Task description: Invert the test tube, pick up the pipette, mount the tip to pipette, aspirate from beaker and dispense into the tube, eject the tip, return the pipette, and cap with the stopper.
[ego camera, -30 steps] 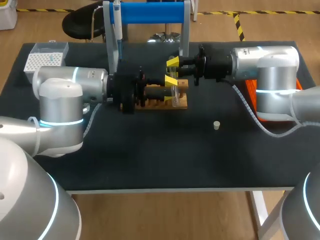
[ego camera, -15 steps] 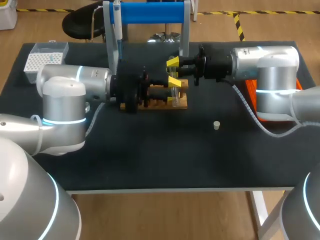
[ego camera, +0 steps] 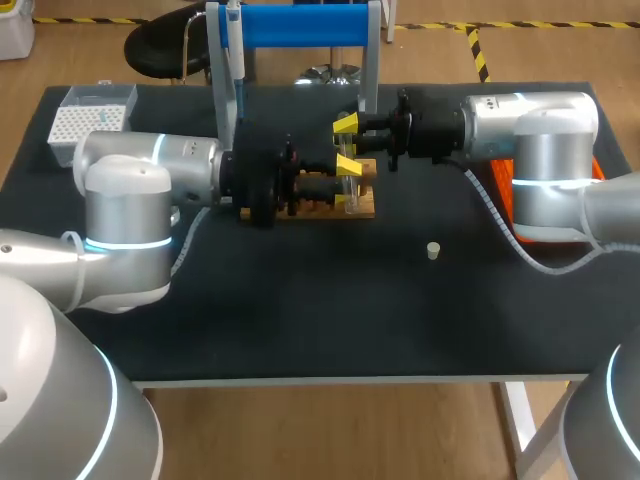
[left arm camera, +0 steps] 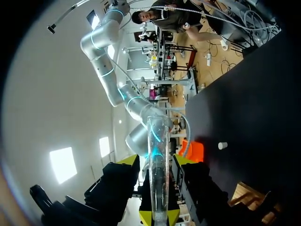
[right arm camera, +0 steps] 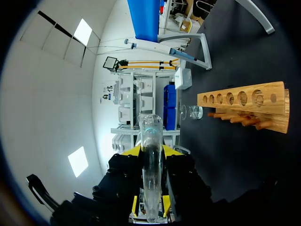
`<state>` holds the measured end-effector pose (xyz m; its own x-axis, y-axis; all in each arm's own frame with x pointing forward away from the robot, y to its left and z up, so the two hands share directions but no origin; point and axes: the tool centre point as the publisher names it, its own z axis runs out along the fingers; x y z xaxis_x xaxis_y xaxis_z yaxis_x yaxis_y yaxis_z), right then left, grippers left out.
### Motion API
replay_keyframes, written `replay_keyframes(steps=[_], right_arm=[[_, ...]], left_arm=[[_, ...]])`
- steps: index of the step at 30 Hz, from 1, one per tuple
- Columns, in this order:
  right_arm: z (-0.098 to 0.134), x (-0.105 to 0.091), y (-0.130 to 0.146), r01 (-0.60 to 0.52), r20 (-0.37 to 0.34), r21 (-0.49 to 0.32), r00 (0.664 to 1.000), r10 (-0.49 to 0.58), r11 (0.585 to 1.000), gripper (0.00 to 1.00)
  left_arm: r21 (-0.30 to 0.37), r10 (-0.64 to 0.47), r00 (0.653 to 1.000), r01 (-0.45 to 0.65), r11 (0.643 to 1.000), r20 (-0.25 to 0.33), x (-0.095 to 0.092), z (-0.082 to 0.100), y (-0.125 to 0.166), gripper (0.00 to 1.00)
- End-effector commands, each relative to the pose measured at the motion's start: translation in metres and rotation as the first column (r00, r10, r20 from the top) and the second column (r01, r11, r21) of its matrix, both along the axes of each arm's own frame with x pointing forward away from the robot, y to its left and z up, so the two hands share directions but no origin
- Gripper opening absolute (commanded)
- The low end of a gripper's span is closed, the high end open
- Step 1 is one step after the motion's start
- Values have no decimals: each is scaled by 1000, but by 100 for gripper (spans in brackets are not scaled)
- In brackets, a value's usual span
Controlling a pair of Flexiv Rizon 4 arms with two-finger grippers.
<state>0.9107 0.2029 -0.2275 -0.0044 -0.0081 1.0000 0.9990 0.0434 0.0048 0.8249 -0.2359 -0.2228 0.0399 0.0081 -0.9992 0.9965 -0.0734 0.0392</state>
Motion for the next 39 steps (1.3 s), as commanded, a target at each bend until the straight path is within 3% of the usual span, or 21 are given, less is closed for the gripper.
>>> replay_keyframes(steps=[1,10,15,22,29,32,36,37,38,39], right_arm=[[1,0,0,0,0,-4,1000,0,1000,0],[1,0,0,0,0,-4,1000,0,1000,0],[1,0,0,0,0,-4,1000,0,1000,0],[1,0,0,0,0,-4,1000,0,1000,0],[1,0,0,0,0,-4,1000,0,1000,0],[1,0,0,0,0,-4,1000,0,1000,0],[1,0,0,0,0,-4,1000,0,1000,0],[1,0,0,0,0,-4,1000,0,1000,20],[1,0,0,0,0,-4,1000,0,1000,51],[1,0,0,0,0,-4,1000,0,1000,100]], left_arm=[[-6,-4,1000,4,1000,1,2,-1,-1,43],[-14,-6,1000,6,1000,4,1,-1,-2,39],[-18,-6,1000,6,1000,6,1,0,-3,44],[-21,-11,1000,11,1000,7,1,-1,-5,40],[-22,-13,1000,13,1000,6,1,-1,-5,27],[-24,-8,1000,9,1000,5,2,-1,-4,0],[-23,-9,1000,9,1000,4,2,-2,-4,0],[-23,-10,1000,10,1000,4,2,-2,-3,0],[-22,-11,1000,11,1000,2,2,-2,-3,0],[-19,-15,1000,15,1000,-1,2,-2,-2,0]])
